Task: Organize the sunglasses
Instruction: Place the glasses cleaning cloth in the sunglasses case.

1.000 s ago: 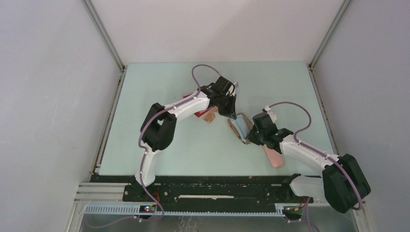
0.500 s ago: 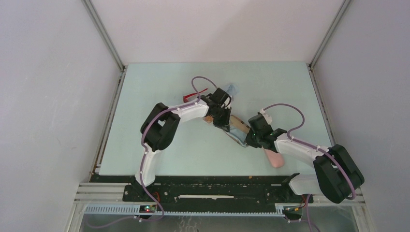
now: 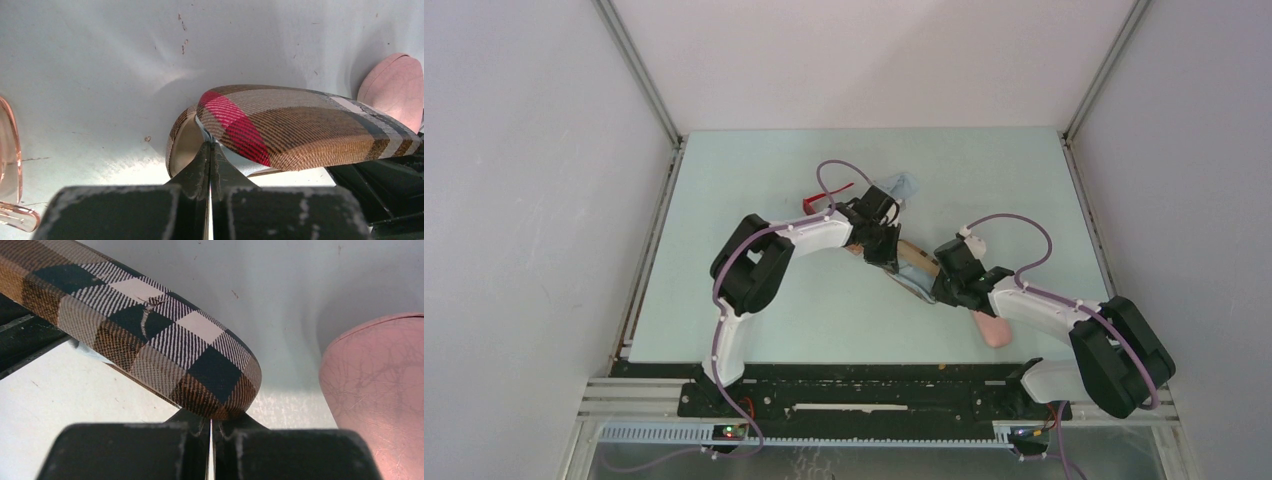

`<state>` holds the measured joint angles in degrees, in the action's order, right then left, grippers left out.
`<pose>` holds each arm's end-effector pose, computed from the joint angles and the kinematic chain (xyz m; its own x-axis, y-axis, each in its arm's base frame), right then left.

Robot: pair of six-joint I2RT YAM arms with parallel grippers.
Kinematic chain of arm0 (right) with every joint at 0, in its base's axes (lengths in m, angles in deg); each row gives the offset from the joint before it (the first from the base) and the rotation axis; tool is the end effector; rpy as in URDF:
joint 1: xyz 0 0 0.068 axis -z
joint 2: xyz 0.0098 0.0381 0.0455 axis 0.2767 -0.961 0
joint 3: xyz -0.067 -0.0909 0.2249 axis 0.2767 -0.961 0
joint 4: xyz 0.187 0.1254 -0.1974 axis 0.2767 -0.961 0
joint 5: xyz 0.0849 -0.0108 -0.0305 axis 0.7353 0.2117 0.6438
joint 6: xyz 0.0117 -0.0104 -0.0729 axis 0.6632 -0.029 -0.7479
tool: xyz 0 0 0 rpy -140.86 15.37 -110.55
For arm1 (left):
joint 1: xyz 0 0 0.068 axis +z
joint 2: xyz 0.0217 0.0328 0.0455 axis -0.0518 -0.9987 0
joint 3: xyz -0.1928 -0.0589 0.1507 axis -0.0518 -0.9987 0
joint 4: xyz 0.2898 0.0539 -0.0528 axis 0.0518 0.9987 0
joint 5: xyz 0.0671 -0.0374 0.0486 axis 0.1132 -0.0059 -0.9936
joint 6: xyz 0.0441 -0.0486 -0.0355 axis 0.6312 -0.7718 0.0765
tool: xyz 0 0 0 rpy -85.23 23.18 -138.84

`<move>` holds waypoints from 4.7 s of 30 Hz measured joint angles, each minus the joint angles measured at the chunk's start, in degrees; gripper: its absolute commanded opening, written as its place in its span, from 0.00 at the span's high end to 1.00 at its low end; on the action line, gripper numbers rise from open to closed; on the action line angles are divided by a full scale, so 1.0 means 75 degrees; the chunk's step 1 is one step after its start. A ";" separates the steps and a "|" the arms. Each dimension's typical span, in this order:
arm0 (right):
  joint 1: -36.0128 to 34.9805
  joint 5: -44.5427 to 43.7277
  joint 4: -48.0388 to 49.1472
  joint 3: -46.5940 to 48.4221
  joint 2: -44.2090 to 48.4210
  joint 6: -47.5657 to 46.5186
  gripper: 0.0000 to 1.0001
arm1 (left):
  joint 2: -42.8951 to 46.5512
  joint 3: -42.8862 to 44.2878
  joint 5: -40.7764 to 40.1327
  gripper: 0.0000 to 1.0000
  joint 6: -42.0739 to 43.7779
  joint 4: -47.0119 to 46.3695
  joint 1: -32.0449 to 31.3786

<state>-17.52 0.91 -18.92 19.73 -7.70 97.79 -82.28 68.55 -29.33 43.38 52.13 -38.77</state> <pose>0.2453 0.1481 0.0867 -0.8121 0.2993 -0.5008 0.1787 0.9447 0.2749 0.3434 -0.3327 0.0873 -0.9207 0.2203 -0.3222 0.3591 0.8016 -0.4780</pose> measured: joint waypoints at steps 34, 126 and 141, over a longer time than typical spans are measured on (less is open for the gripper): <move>-0.0458 -0.0641 0.0434 0.0003 -0.0396 -0.0012 1.00 | 0.0388 -0.0326 -0.0154 1.00 0.0778 -0.0828 -0.0085; 0.0341 -0.0350 -0.0866 0.0303 0.2063 -0.0373 0.58 | 0.1839 -0.0323 -0.1612 0.58 0.0609 0.0312 -0.0119; 0.1040 0.1973 -0.0679 0.2853 0.0172 -0.3923 0.49 | 0.3969 -0.1297 -0.2110 0.57 -0.0388 0.0312 0.0032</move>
<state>-9.72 15.71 -24.02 41.13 -6.41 68.38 -52.52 58.83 -45.16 40.47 54.47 -38.53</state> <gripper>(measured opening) 0.498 0.419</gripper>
